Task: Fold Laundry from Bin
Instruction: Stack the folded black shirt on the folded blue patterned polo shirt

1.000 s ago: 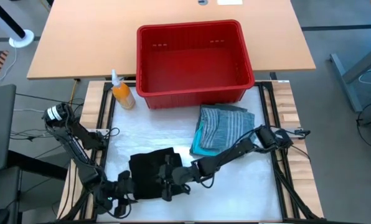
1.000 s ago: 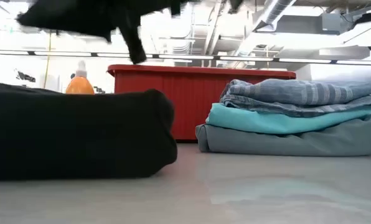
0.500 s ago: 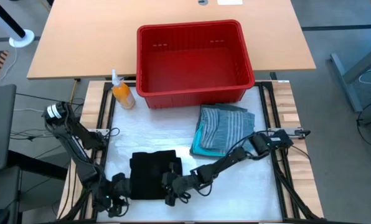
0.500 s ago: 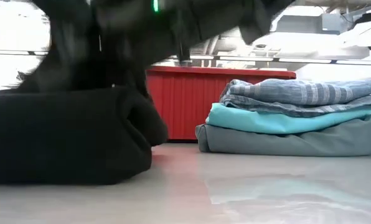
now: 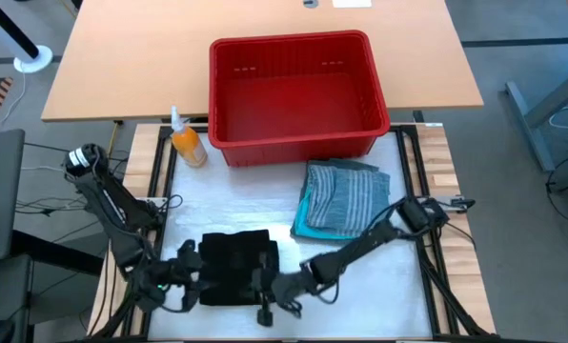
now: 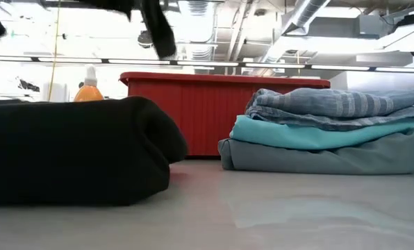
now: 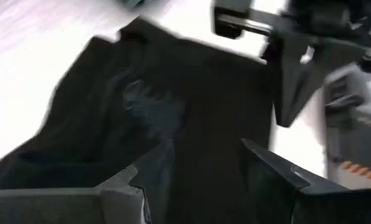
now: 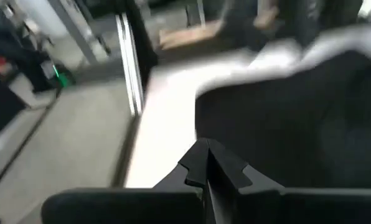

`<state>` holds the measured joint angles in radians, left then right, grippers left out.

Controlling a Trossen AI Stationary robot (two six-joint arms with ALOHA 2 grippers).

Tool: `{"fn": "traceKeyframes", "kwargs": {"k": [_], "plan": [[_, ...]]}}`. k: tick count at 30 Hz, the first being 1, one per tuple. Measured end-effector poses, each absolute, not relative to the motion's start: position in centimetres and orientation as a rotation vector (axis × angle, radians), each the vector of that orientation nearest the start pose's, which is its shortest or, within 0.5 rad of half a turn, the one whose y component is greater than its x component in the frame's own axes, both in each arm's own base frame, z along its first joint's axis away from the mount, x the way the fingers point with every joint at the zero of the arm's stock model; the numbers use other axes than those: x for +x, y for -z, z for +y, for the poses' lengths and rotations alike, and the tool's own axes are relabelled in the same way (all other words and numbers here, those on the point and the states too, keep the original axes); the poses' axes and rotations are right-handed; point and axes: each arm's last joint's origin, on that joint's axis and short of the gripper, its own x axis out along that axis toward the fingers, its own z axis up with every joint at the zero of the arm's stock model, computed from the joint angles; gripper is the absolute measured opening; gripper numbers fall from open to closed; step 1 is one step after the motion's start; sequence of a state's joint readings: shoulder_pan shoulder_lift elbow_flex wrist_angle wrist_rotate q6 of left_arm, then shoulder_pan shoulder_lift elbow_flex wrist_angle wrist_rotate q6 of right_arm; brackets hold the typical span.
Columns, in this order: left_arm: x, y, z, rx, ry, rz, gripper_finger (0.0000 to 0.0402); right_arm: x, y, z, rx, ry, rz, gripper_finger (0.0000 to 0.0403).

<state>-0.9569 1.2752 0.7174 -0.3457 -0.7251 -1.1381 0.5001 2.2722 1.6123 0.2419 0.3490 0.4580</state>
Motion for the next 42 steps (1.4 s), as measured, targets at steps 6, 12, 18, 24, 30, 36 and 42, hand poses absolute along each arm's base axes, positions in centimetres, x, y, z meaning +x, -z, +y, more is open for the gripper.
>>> {"fn": "traceKeyframes", "kwargs": {"k": [6,12,18,24,30,36,42], "plan": [[16.9,-18.3,-16.9,-0.374,-0.252,0.787,0.0169,45.5,-11.8,24.0,0.370,-0.009,0.450,0.0026],[17.1,-16.0,-15.0,-0.352,-0.447,0.993,0.0169,45.3,-9.4,24.9,0.498,0.008,0.456,0.0031],[17.3,-18.3,-13.5,-0.330,-0.451,0.912,0.0169,45.2,-11.3,24.5,0.452,-0.023,0.463,0.0028],[16.7,-23.0,-12.3,-0.441,-0.395,0.735,0.0169,45.6,-17.7,22.4,0.477,-0.097,0.399,0.0037],[13.5,-25.1,-11.4,-0.835,-0.365,0.674,0.0169,43.1,-21.6,20.9,0.733,0.160,0.520,0.0039],[11.4,-25.0,-12.3,-0.950,-0.283,0.696,0.0188,39.0,-23.2,22.0,0.818,0.378,0.615,0.0069],[10.9,-22.3,-12.4,-0.974,-0.335,0.833,0.0230,38.2,-20.6,21.4,0.888,0.388,0.727,0.0144]]}}
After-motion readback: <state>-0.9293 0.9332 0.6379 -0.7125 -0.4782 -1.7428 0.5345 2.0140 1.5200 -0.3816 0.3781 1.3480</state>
